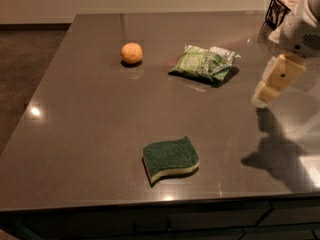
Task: Move green jalapeno chip bag near sponge
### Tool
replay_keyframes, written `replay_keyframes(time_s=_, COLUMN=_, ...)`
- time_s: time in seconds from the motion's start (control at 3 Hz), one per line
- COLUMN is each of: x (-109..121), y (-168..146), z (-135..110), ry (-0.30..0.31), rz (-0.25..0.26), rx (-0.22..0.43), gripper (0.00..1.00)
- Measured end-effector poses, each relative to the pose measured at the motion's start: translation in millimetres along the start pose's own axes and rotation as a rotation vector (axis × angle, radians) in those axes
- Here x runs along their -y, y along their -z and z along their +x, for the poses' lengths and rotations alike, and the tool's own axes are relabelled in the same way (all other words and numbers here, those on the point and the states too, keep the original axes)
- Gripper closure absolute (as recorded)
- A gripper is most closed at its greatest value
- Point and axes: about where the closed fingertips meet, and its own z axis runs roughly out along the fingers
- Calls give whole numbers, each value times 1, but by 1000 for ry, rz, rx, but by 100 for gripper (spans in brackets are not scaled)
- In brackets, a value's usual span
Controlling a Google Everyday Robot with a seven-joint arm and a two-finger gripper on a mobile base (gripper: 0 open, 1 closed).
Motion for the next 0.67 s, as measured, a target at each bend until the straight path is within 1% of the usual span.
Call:
replay_keyframes(time_s=0.33, x=59, y=-35, z=-12, ry=-97, rz=65, rx=75, gripper=0)
replay_keyframes(time_s=0.67, x=102, y=-58, z=-11, ry=-183, rz=95, rx=107, gripper=0)
